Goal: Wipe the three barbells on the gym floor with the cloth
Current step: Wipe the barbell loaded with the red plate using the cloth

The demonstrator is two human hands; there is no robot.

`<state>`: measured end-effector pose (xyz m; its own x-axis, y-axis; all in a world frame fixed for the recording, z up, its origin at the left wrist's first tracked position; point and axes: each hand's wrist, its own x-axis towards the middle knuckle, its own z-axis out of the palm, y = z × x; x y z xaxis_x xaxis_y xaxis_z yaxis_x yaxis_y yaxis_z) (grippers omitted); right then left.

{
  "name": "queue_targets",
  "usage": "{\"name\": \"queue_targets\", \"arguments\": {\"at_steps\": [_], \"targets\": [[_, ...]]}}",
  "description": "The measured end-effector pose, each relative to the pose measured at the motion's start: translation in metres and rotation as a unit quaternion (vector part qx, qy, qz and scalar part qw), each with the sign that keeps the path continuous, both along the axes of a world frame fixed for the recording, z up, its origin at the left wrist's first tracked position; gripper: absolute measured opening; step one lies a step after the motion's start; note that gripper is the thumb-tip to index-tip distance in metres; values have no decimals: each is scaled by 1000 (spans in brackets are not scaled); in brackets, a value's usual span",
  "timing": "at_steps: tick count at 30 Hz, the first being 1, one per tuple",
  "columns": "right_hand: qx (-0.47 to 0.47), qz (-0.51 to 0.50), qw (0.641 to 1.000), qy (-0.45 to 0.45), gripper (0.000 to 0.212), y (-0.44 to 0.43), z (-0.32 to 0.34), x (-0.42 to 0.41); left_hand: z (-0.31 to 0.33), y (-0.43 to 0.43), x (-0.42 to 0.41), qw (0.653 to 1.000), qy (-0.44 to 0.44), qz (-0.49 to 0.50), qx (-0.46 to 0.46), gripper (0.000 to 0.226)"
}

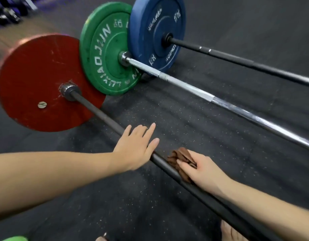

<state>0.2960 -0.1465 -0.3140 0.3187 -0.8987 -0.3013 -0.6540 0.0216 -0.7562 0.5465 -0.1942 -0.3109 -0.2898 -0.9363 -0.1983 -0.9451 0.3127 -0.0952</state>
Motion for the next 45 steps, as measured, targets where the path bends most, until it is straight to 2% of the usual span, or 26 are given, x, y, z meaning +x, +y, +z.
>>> {"name": "queue_targets", "arguments": {"at_steps": [4,6,10,13,17,22,26,33,36,40,45], "targets": [[-15,-8,998,56,18,26,12,-28,8,17,-28,998,49,-32,32,82],[-7,-9,997,72,16,32,16,-32,6,14,-48,995,82,-29,44,75],[-17,-14,997,79,47,29,16,-29,2,2,-61,989,125,-50,61,60],[-6,-6,998,69,32,22,11,-25,-5,10,-58,992,116,-47,-23,85],[-7,10,998,54,20,5,10,-6,-4,19,-58,986,159,-18,-54,87],[5,12,1000,20,18,-6,7,4,-6,17,-59,987,139,-16,-74,87],[-2,8,1000,-9,19,11,5,-17,-2,18,-63,992,118,-8,-41,75],[32,6,999,-24,14,46,15,-68,-7,15,-64,997,76,-8,-12,106],[59,1,998,-29,23,60,13,-85,-9,15,-63,996,85,6,-22,109],[48,6,998,-26,26,63,12,-91,-16,15,-62,994,106,8,-35,122],[41,11,998,-51,18,50,8,-76,-13,15,-64,993,114,1,-41,107]]}}
